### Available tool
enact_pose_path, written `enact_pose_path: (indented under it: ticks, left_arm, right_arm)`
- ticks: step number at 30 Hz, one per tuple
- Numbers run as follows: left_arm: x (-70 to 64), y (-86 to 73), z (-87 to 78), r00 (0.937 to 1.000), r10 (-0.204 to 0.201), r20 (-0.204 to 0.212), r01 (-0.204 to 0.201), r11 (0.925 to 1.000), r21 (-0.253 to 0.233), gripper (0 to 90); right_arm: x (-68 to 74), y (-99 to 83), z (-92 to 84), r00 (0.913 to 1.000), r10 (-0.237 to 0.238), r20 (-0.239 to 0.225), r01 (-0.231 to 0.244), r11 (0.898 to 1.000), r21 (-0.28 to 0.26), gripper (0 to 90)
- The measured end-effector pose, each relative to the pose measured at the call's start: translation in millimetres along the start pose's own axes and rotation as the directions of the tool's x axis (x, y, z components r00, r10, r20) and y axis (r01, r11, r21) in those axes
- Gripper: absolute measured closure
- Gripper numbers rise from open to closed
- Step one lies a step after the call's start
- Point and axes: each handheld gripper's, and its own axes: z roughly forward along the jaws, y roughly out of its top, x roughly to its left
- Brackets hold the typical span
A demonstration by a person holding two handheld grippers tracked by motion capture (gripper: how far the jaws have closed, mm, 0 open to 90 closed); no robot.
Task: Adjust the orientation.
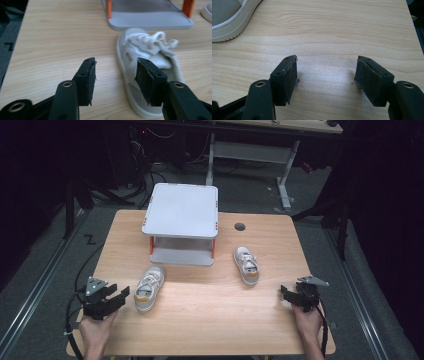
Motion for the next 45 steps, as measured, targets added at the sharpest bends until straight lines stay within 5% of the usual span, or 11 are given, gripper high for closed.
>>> enact_pose_path:
  ticks: [6, 11, 15, 22, 27, 32, 36, 41, 45]
  left_arm:
    - [-14.0, 7.4, 10.6, 0.9972, 0.071, 0.022, -0.072, 0.9958, 0.057, 47.4]
    - [-21.5, 8.7, 26.2, 0.9972, 0.074, 0.0, -0.074, 0.9938, 0.084, 48.9]
    - [-31.4, 9.4, 41.3, 0.9919, 0.121, 0.04, -0.124, 0.986, 0.111, 55.7]
    - [-31.9, 11.9, 38.7, 0.9844, 0.174, -0.029, -0.168, 0.977, 0.131, 76.6]
    - [-35.8, 17.6, 37.3, 0.9873, 0.156, -0.029, -0.151, 0.9801, 0.129, 83.0]
    - [-59.0, 26.7, 33.9, 0.9798, 0.2, -0.01, -0.197, 0.9731, 0.119, 84.0]
    - [-83.1, 33.8, 32.3, 0.9691, 0.245, 0.026, -0.247, 0.9632, 0.107, 84.1]
    - [-125.2, 40.9, 41.2, 0.935, 0.348, 0.068, -0.354, 0.9282, 0.115, 84.0]
    - [-148.0, 42.9, 54.2, 0.9278, 0.359, 0.102, -0.369, 0.9226, 0.112, 84.0]
  right_arm:
    - [0.5, -0.2, -0.2, 1.0, 0.0, -0.001, 0.0, 1.0, 0.001, 34.2]
    - [0.5, -0.2, -0.2, 1.0, 0.0, -0.002, 0.0, 1.0, 0.001, 34.1]
    - [0.5, -0.3, -0.3, 1.0, 0.0, -0.002, 0.0, 1.0, 0.001, 34.1]
    - [0.4, -0.3, -0.3, 1.0, -0.001, -0.002, 0.001, 1.0, 0.0, 34.1]
    - [0.4, -0.3, -0.3, 1.0, -0.001, -0.002, 0.001, 1.0, 0.0, 34.0]
    - [0.4, -0.3, -0.3, 1.0, -0.002, -0.001, 0.002, 1.0, 0.0, 34.0]
    - [0.4, -0.3, -0.3, 1.0, -0.001, 0.0, 0.001, 1.0, 0.0, 33.9]
    - [0.4, -0.3, -0.3, 1.0, -0.002, -0.001, 0.002, 1.0, 0.0, 33.9]
    - [0.4, -0.3, -0.3, 1.0, -0.002, -0.001, 0.002, 1.0, 0.0, 33.8]
